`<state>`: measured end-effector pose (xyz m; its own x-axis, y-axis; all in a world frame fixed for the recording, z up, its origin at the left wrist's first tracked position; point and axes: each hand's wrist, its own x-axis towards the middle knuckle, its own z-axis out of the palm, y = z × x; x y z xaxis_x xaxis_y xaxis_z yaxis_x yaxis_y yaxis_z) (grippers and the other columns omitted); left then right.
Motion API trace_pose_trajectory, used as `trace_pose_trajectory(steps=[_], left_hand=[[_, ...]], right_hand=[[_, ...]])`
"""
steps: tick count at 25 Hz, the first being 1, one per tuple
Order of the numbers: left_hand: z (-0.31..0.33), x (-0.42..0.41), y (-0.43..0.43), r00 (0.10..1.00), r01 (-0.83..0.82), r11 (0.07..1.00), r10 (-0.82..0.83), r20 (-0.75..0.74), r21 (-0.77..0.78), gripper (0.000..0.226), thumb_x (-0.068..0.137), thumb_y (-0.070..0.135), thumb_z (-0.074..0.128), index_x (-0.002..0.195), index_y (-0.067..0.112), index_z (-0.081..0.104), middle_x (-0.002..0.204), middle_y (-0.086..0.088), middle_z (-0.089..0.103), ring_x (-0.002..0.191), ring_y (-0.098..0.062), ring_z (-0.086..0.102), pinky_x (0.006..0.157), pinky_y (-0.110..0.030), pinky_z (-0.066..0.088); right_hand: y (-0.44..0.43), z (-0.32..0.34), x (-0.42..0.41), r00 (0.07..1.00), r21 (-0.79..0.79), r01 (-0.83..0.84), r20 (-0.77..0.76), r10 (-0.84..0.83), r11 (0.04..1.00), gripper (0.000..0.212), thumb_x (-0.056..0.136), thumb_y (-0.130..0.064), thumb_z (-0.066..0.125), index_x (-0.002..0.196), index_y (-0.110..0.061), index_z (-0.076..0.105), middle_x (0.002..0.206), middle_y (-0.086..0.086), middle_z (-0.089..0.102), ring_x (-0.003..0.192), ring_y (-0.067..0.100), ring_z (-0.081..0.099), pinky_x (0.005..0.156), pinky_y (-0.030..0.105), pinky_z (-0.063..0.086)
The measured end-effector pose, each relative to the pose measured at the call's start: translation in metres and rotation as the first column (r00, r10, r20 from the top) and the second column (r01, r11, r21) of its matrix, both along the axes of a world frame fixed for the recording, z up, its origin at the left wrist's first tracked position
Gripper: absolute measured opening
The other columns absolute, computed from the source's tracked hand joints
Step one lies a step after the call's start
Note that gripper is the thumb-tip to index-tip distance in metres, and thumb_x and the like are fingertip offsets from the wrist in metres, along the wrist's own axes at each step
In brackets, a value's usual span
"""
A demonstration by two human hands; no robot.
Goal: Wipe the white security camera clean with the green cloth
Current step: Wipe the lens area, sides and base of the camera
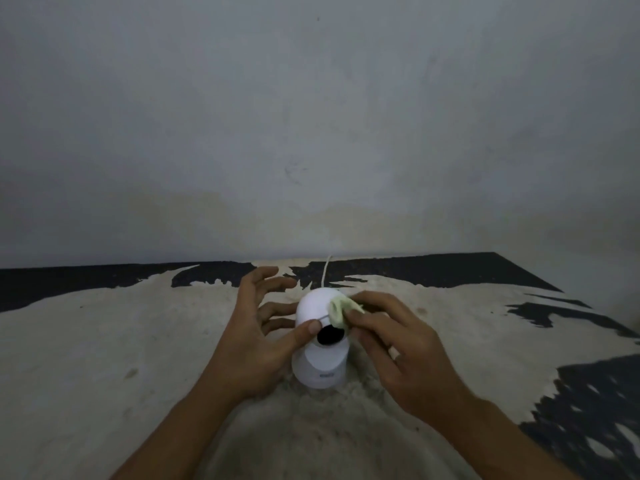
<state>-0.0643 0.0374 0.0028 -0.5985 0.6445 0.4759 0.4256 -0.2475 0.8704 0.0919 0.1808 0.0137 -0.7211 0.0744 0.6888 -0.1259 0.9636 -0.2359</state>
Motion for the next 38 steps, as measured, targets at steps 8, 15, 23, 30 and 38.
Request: trace_pose_trajectory(steps=[8,15,23,30,38], left_hand=[[0.002,0.002,-0.001,1.0,-0.003,0.999,0.003,-0.014,-0.033,0.078,0.065,0.03,0.077,0.126,0.028,0.03,0.119,0.0,0.058,0.101,-0.016,0.064,0.083,-0.031,0.056],[0.004,0.005,-0.005,1.0,0.021,0.998,-0.02,0.021,-0.053,0.071,0.066,0.03,0.072,0.124,0.027,0.031,0.116,-0.001,0.063,0.104,-0.012,0.063,0.087,-0.029,0.055],[0.009,0.006,-0.008,0.999,0.031,0.997,-0.028,0.036,-0.067,0.07,0.065,0.031,0.072,0.123,0.029,0.032,0.115,0.002,0.062,0.102,-0.009,0.063,0.084,-0.024,0.055],[0.016,-0.006,-0.013,0.989,0.12,0.984,-0.108,0.098,-0.128,0.061,0.074,0.013,0.073,0.121,0.028,0.037,0.115,0.002,0.063,0.102,-0.005,0.063,0.074,-0.014,0.054],[0.017,-0.004,-0.011,0.993,0.108,0.986,-0.101,0.065,-0.125,0.058,0.073,0.015,0.073,0.118,0.028,0.039,0.113,0.001,0.063,0.103,-0.006,0.063,0.085,-0.025,0.055]], right_hand=[[-0.01,-0.015,0.006,0.986,-0.091,0.125,-0.095,-0.134,0.988,0.016,0.079,-0.005,0.071,0.095,-0.009,0.07,0.088,0.006,0.061,0.075,0.013,0.056,0.067,0.02,0.05],[-0.028,-0.03,0.007,0.987,-0.068,0.159,0.018,-0.158,0.985,0.021,0.086,-0.02,0.065,0.106,-0.015,0.069,0.084,0.001,0.06,0.068,0.011,0.054,0.057,0.026,0.051],[-0.053,-0.024,0.001,0.981,0.13,0.178,0.051,-0.186,0.975,0.032,0.092,-0.026,0.047,0.113,-0.01,0.063,0.088,0.006,0.061,0.067,0.014,0.054,0.052,0.024,0.051],[-0.066,-0.035,-0.017,0.96,0.382,0.243,0.037,-0.277,0.892,0.018,0.092,-0.021,0.054,0.098,-0.009,0.065,0.072,0.005,0.058,0.06,0.017,0.049,0.052,0.026,0.034],[-0.051,-0.027,-0.001,0.949,0.494,0.195,0.122,-0.289,0.847,0.019,0.087,-0.023,0.059,0.103,-0.016,0.067,0.077,0.004,0.059,0.068,0.019,0.05,0.061,0.032,0.038]])
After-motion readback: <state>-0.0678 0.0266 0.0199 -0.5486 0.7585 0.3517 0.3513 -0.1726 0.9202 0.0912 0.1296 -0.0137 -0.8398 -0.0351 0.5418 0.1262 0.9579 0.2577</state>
